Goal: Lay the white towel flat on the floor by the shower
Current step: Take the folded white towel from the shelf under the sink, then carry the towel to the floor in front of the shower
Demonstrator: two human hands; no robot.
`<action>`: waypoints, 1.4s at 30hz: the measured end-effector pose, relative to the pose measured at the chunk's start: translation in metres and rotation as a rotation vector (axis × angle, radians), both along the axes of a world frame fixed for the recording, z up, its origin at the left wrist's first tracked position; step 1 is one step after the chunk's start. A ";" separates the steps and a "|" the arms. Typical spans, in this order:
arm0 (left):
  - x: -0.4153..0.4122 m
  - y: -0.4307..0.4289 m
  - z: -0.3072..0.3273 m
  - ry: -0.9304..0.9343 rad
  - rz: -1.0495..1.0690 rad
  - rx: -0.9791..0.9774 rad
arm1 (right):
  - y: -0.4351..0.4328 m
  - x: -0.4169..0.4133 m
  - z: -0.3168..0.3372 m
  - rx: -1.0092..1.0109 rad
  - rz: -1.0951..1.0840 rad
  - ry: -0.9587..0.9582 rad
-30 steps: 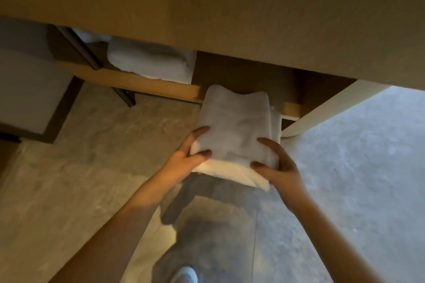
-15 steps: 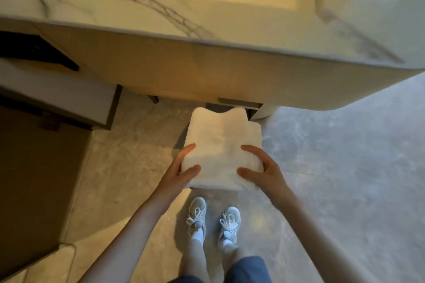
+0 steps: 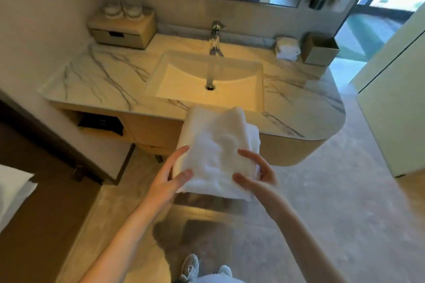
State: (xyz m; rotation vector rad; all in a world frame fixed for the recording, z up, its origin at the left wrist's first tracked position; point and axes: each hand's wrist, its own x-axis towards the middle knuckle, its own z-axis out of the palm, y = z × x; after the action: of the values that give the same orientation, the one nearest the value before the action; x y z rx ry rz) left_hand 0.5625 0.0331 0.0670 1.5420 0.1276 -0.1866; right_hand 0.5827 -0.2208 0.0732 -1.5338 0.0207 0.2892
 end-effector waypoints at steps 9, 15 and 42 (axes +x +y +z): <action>0.023 0.050 0.032 -0.119 0.111 0.057 | 0.054 0.046 0.033 -0.007 0.078 -0.118; 0.010 0.091 0.052 -0.137 0.311 0.090 | 0.107 0.084 0.049 -0.008 0.283 -0.174; -0.099 -0.211 0.059 -0.028 1.421 0.167 | 0.024 0.134 0.052 0.115 1.401 -0.138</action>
State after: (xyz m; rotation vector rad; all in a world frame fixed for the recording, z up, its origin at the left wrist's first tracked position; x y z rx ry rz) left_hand 0.4635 -0.1776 0.1261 1.2912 1.1737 0.9826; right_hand 0.7167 -0.1963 0.1252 -1.2190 -1.1881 1.2440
